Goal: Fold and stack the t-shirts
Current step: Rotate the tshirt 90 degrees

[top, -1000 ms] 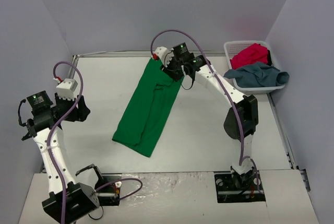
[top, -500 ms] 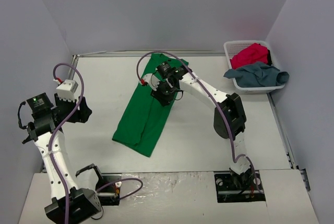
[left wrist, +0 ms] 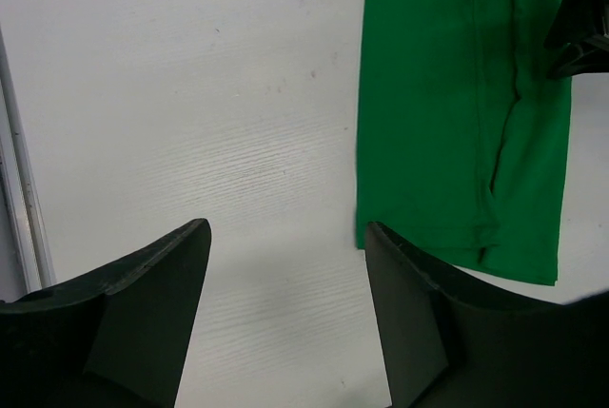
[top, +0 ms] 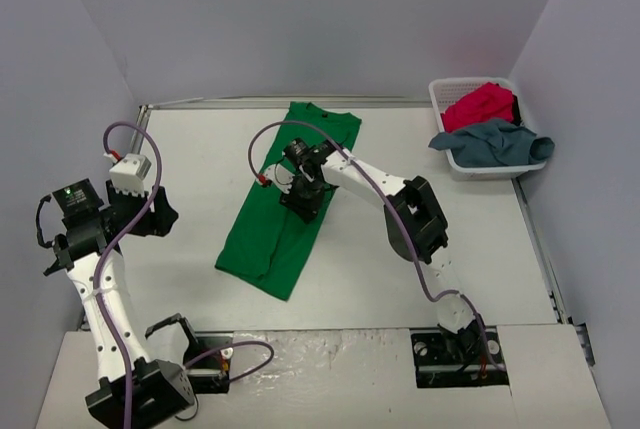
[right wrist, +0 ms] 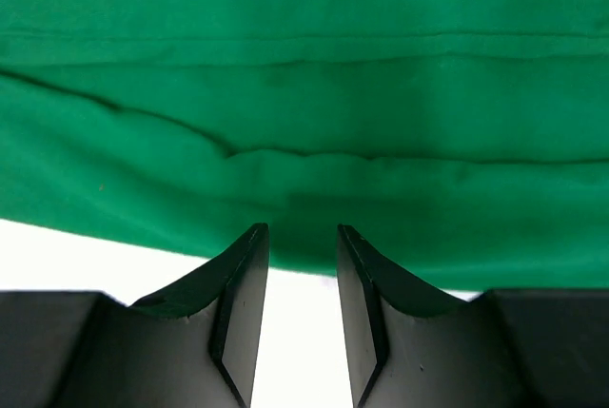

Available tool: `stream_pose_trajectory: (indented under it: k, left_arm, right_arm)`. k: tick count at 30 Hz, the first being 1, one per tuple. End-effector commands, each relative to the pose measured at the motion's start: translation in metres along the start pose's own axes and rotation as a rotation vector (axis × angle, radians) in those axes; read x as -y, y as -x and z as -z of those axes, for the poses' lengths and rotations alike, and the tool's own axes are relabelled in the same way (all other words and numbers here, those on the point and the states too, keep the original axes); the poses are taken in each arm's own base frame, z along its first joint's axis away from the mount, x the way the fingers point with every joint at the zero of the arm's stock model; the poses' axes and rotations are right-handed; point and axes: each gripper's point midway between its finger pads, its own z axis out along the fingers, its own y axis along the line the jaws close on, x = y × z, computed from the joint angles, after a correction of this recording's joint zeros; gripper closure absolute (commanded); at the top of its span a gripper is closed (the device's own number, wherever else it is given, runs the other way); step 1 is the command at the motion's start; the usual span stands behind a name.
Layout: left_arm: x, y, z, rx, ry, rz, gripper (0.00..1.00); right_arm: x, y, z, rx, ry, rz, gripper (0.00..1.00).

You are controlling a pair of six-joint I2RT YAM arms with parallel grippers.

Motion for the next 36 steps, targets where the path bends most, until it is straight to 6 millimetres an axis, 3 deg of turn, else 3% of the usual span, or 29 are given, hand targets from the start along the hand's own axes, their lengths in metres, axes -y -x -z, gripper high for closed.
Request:
stream_pose_trajectory:
  k: [1,10,22,25,28,36]
  left_arm:
    - [0.005,0.007,0.004,0.033,-0.014,-0.012,0.35]
    - [0.006,0.007,0.004,0.034,-0.020,-0.010,0.35]
    - [0.007,0.007,0.005,0.039,-0.021,-0.013,0.34]
    - [0.007,0.007,0.005,0.040,-0.023,-0.015,0.34]
    - [0.007,0.007,0.004,0.039,-0.024,-0.014,0.34]
    - [0.008,0.007,0.005,0.044,-0.023,-0.019,0.34]
  right_arm:
    - [0.009,0.004,0.005,-0.012,-0.023,-0.010,0.69]
    - [0.022,0.015,-0.004,-0.004,-0.053,-0.008,0.69]
    - [0.027,0.001,-0.019,-0.055,-0.059,-0.006,0.69]
    - [0.029,0.000,-0.021,-0.059,-0.060,-0.006,0.74]
    - [0.030,0.001,-0.021,-0.056,-0.060,-0.006,0.86]
    - [0.031,0.003,-0.018,-0.049,-0.067,-0.005,1.00]
